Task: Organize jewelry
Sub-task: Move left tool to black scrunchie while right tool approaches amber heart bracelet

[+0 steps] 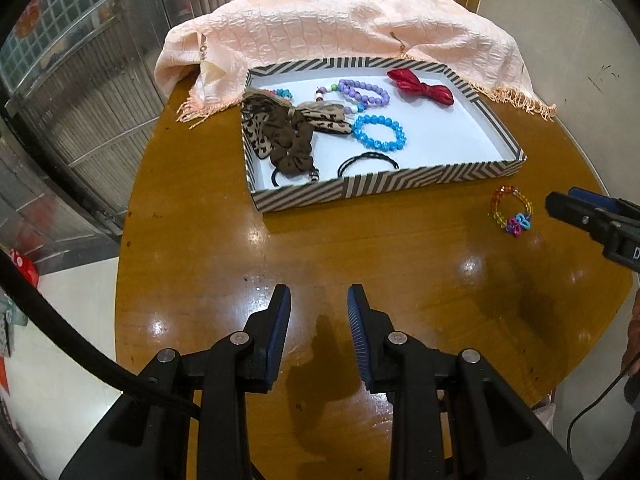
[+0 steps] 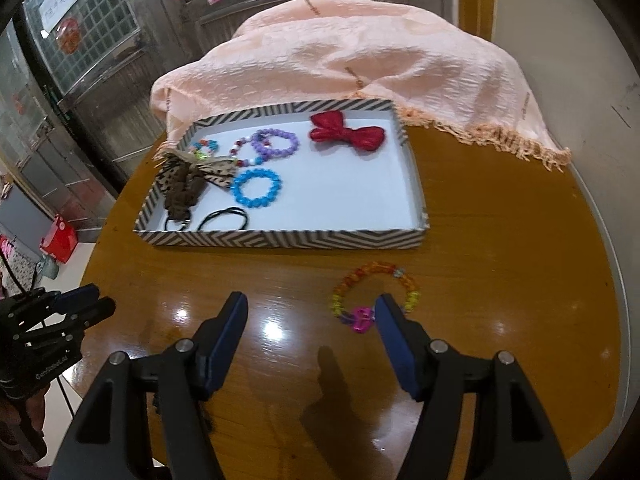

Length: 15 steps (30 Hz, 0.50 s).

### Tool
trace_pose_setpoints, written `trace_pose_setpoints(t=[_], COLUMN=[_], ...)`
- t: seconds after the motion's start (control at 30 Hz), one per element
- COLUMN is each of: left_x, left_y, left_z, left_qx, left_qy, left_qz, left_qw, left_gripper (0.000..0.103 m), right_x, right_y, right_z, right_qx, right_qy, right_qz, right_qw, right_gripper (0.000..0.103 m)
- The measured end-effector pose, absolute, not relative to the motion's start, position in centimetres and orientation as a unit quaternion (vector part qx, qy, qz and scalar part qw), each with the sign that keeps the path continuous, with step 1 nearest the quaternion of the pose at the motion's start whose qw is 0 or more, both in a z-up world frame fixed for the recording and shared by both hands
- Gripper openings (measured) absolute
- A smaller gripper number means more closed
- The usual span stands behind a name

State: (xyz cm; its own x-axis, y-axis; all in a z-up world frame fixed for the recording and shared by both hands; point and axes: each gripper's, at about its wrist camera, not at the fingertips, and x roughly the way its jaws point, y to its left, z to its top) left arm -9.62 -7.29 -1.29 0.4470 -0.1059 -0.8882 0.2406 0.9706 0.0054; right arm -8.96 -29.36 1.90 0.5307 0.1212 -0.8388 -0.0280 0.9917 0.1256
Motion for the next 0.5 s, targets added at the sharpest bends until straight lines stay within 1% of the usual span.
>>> trace_pose_setpoints(t=[0.5], left_x=[-10.7], left_y=[-7.9], left_z=[-2.4], left_qx=[0.066], left_qy=[0.535], left_qz=[-0.117], left_qw=[0.834], left_gripper=[0.030], right_x=[-10.4], right_y=[-32.3], right_z=[0.9], right_qx=[0.068], right_qy=[0.492], right_qz=[0.007], right_qw=[0.868], right_gripper=[0.070])
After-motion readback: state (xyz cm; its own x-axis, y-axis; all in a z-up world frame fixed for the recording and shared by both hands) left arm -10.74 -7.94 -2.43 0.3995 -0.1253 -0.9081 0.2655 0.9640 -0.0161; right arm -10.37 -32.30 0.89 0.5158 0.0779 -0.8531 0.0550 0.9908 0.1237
